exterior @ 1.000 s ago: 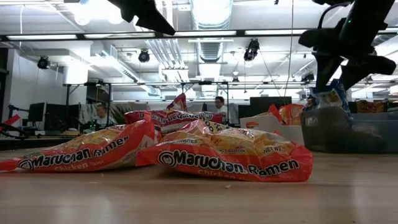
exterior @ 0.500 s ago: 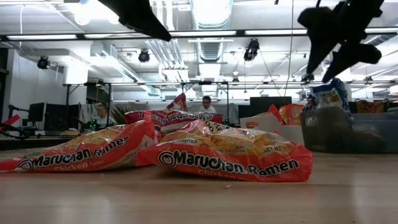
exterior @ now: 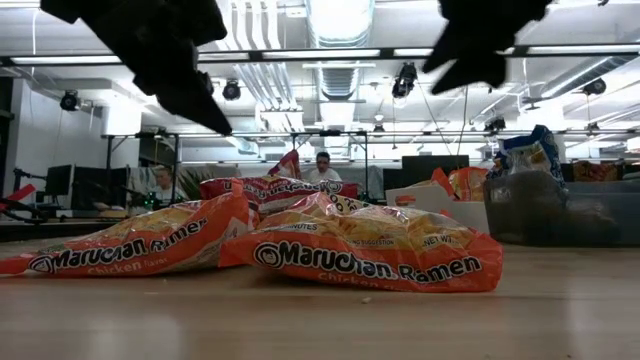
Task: Sort Maruchan noodles
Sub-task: Put the red noodle pack into the gray bin
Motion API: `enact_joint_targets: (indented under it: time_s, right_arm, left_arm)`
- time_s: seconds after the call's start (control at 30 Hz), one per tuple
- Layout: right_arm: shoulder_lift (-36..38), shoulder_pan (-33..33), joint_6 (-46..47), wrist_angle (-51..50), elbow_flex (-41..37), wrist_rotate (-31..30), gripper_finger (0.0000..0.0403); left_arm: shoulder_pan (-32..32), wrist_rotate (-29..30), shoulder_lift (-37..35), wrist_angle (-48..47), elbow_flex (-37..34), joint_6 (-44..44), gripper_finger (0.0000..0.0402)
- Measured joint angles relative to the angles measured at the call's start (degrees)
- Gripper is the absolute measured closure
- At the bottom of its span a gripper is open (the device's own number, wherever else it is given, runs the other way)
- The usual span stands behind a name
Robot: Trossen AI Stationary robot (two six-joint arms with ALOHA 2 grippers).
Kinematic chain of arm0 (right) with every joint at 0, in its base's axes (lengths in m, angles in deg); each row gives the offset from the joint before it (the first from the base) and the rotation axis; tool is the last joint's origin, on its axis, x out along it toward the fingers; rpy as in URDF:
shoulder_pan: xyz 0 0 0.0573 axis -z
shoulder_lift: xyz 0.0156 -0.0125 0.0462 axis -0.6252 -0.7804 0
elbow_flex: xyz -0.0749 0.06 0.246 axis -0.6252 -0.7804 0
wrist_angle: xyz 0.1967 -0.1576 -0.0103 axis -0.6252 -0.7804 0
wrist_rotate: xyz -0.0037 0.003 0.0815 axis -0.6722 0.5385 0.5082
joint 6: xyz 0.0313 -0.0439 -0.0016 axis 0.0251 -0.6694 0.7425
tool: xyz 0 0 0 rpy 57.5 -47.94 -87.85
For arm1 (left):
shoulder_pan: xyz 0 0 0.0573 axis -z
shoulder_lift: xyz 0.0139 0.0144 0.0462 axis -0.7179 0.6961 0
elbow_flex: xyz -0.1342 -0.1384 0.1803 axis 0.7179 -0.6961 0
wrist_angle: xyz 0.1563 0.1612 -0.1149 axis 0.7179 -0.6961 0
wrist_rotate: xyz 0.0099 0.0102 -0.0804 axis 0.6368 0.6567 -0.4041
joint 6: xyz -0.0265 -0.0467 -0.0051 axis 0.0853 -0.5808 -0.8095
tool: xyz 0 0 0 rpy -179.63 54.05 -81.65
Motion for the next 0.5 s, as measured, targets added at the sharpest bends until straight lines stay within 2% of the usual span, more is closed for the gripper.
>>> enact_joint_targets:
  time_s: [0.23,0.5]
  right_arm:
    - [-10.8,0.0,-15.6,17.2,0.7,5.9,0.0177]
    - [-24.4,0.0,-23.9,20.8,6.8,9.6,0.0177]
  left_arm:
    - [1.0,0.1,0.0,0.9,-1.5,-3.4,0.0265]
    - [2.8,0.1,0.0,3.7,-3.7,-5.9,0.0265]
